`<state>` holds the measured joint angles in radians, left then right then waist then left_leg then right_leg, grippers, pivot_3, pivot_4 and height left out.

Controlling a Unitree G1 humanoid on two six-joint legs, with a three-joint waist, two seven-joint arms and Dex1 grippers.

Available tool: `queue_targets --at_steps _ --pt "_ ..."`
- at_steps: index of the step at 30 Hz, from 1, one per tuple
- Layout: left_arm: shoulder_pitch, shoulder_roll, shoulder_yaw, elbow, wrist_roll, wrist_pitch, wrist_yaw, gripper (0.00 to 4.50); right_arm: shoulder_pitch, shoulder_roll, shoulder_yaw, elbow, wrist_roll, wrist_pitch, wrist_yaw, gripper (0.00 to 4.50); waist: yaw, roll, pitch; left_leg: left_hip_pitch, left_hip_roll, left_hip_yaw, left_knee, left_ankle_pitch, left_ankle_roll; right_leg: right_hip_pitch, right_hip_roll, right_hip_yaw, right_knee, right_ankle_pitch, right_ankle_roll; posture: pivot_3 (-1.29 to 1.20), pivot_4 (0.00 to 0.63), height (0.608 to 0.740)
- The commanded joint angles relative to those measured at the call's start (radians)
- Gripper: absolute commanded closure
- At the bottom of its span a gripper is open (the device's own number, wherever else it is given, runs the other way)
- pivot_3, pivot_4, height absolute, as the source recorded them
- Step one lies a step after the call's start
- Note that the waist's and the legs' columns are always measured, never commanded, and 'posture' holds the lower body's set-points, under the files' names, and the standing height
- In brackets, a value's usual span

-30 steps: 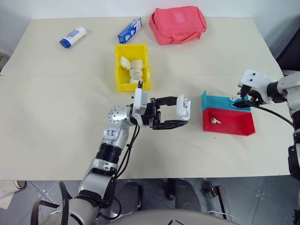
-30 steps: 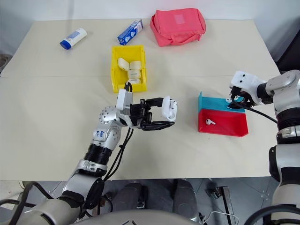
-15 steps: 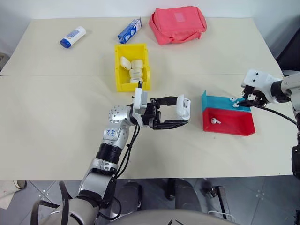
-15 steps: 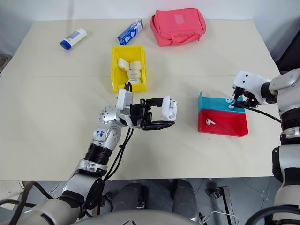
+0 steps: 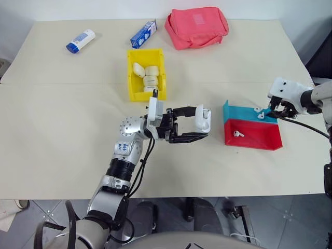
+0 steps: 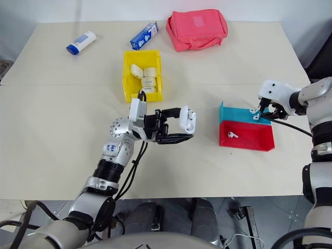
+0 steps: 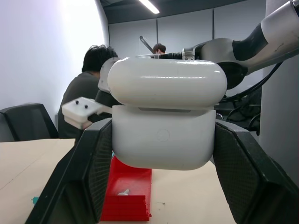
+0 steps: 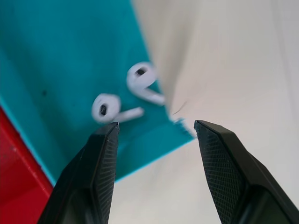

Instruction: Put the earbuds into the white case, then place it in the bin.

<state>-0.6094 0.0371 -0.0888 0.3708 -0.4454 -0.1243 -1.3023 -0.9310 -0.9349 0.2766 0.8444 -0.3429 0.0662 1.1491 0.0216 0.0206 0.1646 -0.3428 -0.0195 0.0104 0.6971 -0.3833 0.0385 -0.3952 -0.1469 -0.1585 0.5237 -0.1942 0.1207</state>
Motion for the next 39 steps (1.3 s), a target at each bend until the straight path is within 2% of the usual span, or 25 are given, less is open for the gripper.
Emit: queue_targets --at_steps 1,29,39 --pt "-0.014 -0.010 0.003 -0.007 -0.013 -0.014 0.005 1.70 -0.002 -0.010 -0.002 -0.040 -0.009 0.006 -0.001 1.84 0.000 0.000 0.000 0.000 0.000 0.000 0.000 0.000 0.000 0.000 0.000 0.000 0.000 0.000 0.000 0.00 0.150 0.740" --pt "-0.027 -0.019 0.003 0.019 -0.012 -0.031 0.002 1.70 0.059 -0.019 -0.047 -0.229 0.059 0.145 0.063 1.84 0.001 0.000 0.000 0.001 0.000 0.000 0.000 0.000 0.000 0.001 0.000 0.000 0.000 0.000 0.000 0.00 0.150 0.740" --pt "-0.018 -0.018 0.002 0.012 -0.011 -0.033 0.003 1.70 0.099 -0.039 -0.135 -0.482 0.194 0.461 0.137 1.84 0.003 0.000 0.000 0.001 0.000 -0.001 0.001 0.000 0.000 0.001 0.000 0.000 0.000 0.000 0.000 0.00 0.150 0.740"
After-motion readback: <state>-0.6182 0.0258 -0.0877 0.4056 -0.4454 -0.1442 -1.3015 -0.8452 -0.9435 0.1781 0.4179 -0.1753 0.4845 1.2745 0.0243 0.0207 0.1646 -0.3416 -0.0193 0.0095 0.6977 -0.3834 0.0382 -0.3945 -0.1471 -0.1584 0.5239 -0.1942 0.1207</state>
